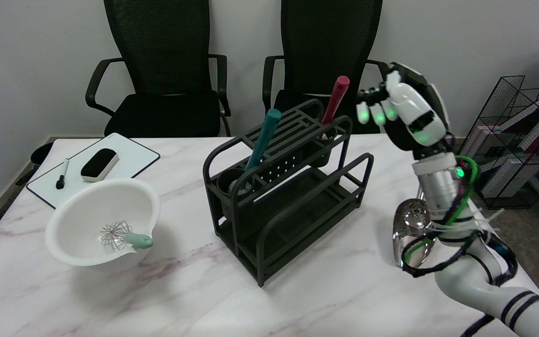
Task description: Place the blue sponge bottle brush into the kitchen storage rack.
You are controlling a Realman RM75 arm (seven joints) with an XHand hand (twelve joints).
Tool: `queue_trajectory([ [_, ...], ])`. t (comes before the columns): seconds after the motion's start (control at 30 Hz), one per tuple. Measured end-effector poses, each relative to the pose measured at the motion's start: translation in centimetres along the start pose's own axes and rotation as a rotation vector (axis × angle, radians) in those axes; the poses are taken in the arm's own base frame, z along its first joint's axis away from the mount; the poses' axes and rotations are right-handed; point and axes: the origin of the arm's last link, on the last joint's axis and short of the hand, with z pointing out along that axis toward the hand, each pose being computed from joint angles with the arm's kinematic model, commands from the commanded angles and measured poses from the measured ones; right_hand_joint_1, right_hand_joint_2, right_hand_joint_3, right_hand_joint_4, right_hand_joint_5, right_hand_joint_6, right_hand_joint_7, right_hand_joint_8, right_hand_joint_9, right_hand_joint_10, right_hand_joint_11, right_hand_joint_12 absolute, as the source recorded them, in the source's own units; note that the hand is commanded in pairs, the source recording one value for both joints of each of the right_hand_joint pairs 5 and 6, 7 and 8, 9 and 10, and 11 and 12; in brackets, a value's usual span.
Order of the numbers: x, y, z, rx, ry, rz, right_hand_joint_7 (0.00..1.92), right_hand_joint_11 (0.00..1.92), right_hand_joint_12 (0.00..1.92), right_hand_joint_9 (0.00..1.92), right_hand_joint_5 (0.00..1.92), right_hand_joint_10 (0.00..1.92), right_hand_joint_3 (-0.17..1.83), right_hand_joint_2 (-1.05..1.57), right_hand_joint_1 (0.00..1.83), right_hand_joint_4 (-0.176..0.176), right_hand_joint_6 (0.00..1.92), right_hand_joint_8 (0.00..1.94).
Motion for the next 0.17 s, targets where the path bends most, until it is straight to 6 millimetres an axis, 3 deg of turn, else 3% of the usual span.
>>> queue_trajectory([
  [0.17,1.4,-1.2,-2.7,0.033,0.071,-0.057,1.56,1.36,1.36,1.53,1.21,1.53,0.81,0.77,1.03,0.0,1.21,1.56],
])
